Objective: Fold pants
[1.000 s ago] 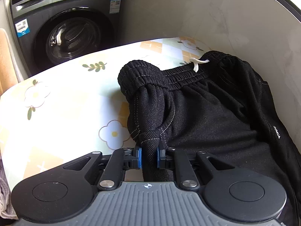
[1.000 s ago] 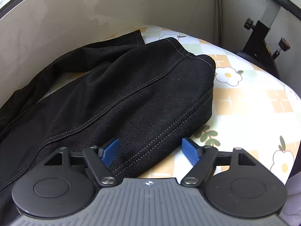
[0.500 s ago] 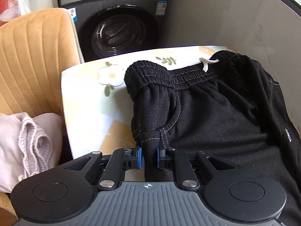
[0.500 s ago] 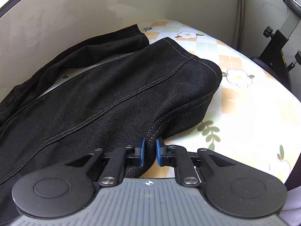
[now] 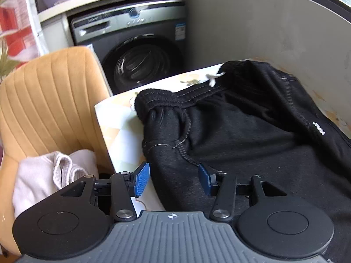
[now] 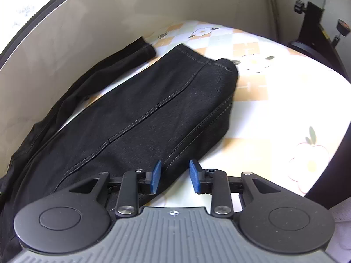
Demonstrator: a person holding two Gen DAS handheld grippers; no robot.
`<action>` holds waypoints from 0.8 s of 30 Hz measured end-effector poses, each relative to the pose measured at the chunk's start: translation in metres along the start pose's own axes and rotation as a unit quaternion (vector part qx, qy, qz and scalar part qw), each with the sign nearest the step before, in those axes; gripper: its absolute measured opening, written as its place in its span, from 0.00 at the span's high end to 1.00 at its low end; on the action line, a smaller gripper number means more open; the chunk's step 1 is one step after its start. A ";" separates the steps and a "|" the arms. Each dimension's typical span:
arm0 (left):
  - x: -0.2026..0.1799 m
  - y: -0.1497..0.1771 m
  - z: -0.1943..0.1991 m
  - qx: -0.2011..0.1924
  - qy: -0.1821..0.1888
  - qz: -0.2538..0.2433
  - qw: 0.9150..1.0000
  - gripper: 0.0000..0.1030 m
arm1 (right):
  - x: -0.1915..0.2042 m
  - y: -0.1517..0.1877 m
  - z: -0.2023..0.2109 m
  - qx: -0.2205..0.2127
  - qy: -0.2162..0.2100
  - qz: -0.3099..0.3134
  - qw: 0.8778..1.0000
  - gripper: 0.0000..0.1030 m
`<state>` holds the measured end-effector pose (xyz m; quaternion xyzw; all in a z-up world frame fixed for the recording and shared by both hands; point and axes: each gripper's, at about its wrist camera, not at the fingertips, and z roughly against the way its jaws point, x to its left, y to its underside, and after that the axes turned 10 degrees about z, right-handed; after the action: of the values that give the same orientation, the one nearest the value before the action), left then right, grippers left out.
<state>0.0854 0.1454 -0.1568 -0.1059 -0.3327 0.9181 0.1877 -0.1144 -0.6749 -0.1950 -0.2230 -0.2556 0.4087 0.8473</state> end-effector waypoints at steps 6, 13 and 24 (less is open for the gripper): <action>-0.066 0.034 0.034 -0.010 0.128 -0.116 0.985 0.50 | -0.041 -0.014 0.002 -0.031 0.014 -0.059 0.998 0.52; -0.141 0.107 0.061 0.018 0.232 -0.263 0.936 0.50 | -0.026 -0.047 -0.020 -0.045 0.111 -0.037 0.992 0.65; -0.152 0.157 0.045 0.084 0.239 -0.316 0.914 0.50 | 0.119 -0.050 -0.066 -0.012 -0.002 0.243 0.970 0.83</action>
<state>0.1659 -0.0551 -0.2144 -0.1958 -0.2156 0.7826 0.5502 0.0182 -0.6183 -0.1865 -0.2877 -0.2007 0.5995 0.7194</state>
